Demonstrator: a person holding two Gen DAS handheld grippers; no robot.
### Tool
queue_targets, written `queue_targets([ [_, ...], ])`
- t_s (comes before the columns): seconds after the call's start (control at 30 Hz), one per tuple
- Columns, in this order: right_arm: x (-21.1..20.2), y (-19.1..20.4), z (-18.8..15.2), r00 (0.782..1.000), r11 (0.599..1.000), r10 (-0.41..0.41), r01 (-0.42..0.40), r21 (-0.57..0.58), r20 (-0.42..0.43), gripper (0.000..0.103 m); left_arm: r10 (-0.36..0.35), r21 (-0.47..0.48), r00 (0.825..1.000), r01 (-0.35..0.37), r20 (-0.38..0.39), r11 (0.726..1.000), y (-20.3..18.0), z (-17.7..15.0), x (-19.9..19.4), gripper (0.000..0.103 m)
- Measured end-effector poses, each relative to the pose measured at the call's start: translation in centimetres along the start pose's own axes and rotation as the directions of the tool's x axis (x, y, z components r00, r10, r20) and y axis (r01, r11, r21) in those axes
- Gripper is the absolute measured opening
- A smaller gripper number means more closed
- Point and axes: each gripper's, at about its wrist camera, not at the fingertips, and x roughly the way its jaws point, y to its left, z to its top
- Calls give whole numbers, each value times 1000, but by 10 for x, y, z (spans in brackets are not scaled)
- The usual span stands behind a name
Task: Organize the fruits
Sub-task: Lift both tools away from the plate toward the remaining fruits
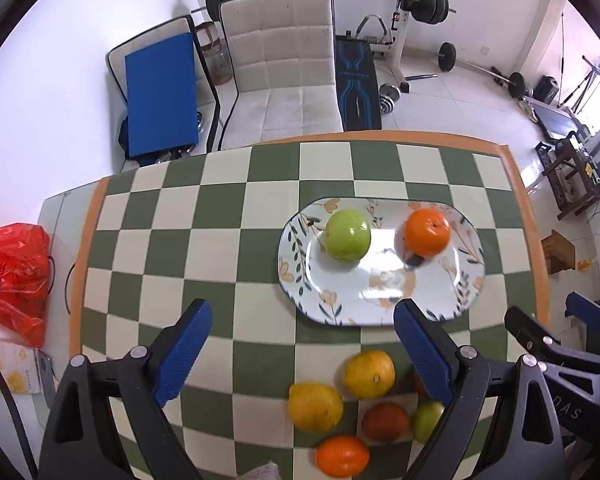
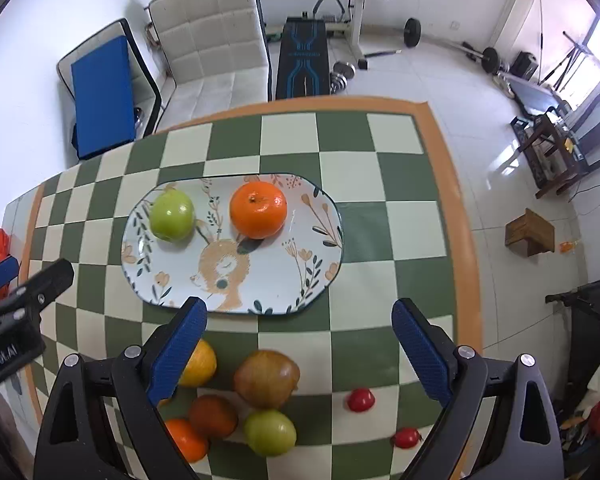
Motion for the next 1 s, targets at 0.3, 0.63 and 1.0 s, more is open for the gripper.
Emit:
queue_targets([
  [0.3, -72, 5, -35, 996, 999, 41, -41, -2, 84, 96, -11, 10, 998, 10, 63, 1000, 4, -29, -55, 93],
  [0.63, -125, 8, -66, 984, 995, 98, -100, 6, 147, 96, -49, -20, 994, 51, 93, 998, 13, -47, -87, 93],
  [1.0, -32, -2, -83, 981, 983, 174, -169, 67, -80, 96, 18, -41, 997, -21, -79, 999, 25, -67, -6, 103],
])
